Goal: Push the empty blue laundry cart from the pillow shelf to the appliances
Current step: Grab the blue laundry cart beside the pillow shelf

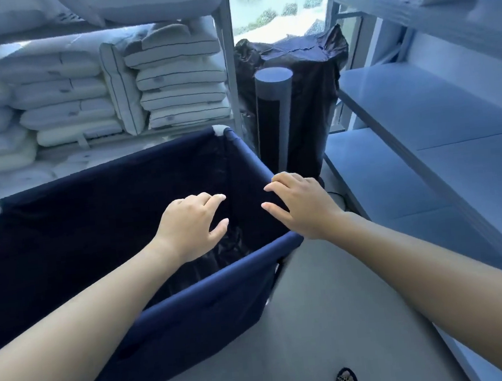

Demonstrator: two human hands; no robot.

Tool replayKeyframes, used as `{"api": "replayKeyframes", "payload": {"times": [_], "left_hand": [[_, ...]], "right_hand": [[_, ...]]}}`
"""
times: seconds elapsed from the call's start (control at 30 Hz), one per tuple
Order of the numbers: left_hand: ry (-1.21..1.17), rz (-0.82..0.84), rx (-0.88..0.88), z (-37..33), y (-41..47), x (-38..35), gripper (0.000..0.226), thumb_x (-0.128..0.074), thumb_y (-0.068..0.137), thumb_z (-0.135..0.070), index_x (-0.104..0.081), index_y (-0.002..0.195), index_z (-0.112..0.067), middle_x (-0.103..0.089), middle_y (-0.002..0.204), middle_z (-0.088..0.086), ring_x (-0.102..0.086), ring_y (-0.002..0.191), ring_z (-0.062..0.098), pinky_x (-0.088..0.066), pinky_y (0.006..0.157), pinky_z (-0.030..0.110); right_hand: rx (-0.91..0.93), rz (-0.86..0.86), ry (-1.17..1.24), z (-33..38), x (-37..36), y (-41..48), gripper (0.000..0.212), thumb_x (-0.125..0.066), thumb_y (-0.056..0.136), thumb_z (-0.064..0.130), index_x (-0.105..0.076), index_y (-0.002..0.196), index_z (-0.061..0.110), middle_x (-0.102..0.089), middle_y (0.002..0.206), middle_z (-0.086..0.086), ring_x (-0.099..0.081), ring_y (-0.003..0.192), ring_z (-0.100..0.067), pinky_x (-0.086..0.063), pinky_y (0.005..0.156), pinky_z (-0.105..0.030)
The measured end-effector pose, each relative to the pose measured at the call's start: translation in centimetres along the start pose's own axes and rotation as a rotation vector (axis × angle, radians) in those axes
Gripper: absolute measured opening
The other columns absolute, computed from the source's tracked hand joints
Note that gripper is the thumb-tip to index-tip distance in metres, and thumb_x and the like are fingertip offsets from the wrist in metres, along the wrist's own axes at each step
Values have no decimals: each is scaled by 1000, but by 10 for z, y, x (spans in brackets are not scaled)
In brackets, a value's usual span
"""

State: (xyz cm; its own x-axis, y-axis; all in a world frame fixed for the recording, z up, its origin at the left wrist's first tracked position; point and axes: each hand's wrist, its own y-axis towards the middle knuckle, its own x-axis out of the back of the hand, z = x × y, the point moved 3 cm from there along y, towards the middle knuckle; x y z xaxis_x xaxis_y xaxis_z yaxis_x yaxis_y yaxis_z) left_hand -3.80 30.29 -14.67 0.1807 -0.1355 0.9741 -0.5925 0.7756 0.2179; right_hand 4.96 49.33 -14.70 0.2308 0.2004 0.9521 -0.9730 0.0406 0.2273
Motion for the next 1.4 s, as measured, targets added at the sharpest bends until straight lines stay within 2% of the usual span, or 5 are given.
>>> {"api": "replayKeyframes", "payload": {"times": [0.4,0.57,0.83,1.1,1.4], "left_hand": [[-105,40,-93,-185,158,-70,45,-42,90,-49,-50,126,-23,-62,113,-2,-59,100,21,-43,80,32],[-127,84,-98,-216,192,-84,43,-43,90,-49,-53,123,-23,-60,117,-4,-59,102,19,-43,76,30],[-190,102,-147,-259,255,-95,36,-45,90,-45,-59,114,-21,-60,114,-4,-57,99,21,-45,75,31],[-202,119,-188,-269,342,-127,39,-43,89,-47,-56,116,-23,-60,114,-4,-57,99,20,-40,73,30],[-196,119,-105,-204,458,-154,41,-41,90,-48,-54,119,-24,-59,116,-4,-57,100,19,-45,79,32]], "right_hand": [[-144,81,36,-209,24,-54,43,-41,95,46,-51,125,16,-51,126,1,-45,118,-17,-37,94,-41],[-216,196,33,-271,25,-73,46,-33,96,50,-49,126,18,-51,126,1,-46,116,-19,-36,95,-42],[-334,167,112,-337,32,-75,48,-33,96,49,-48,127,16,-52,125,0,-46,115,-20,-38,93,-41],[-334,165,104,-401,27,-20,46,-36,95,50,-50,123,16,-54,121,1,-47,112,-19,-38,90,-38],[-200,204,101,-457,15,115,44,-37,94,50,-52,122,19,-55,118,5,-50,107,-15,-41,86,-34]]}}
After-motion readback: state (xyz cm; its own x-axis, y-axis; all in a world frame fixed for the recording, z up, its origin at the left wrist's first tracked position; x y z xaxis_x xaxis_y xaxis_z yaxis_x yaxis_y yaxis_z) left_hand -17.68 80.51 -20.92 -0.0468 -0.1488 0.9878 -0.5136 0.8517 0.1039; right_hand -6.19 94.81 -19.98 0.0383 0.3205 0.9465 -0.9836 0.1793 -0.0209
